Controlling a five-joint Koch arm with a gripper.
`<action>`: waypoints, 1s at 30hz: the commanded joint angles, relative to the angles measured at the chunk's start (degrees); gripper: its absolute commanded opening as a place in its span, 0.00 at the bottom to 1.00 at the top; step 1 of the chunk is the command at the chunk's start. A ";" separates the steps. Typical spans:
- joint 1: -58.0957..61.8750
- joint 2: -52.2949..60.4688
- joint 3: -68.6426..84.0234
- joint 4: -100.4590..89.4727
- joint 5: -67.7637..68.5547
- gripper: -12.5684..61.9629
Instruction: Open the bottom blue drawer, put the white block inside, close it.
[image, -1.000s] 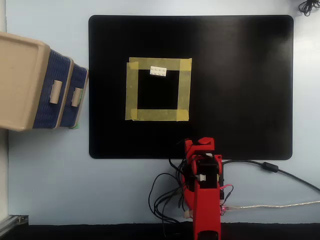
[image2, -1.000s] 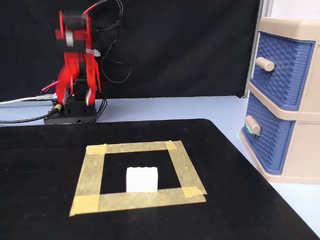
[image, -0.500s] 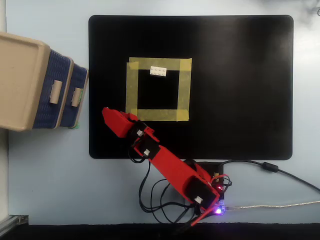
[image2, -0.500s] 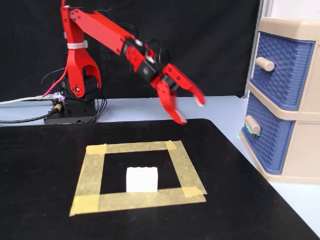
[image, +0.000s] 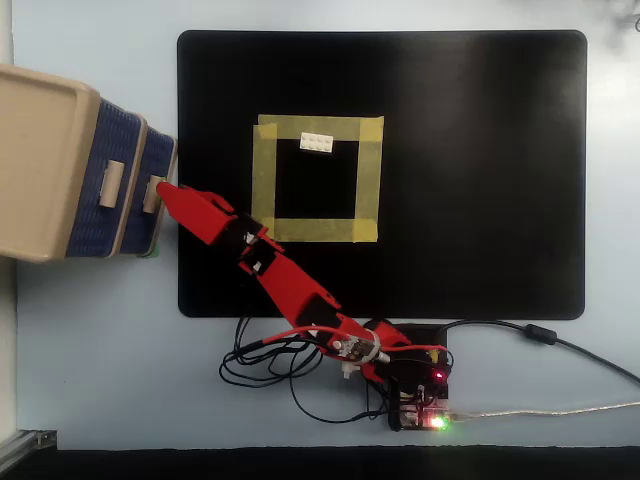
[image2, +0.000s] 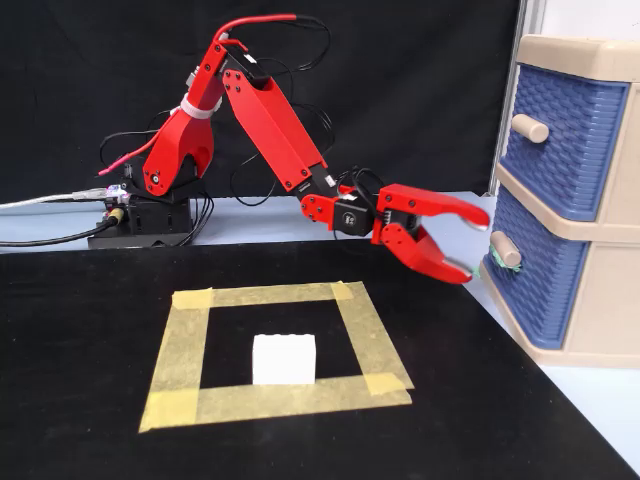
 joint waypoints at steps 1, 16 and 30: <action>-0.88 0.09 -2.90 -4.13 -1.67 0.62; -5.36 -3.25 -9.93 12.66 -0.88 0.36; 5.19 23.99 32.17 18.63 -1.05 0.06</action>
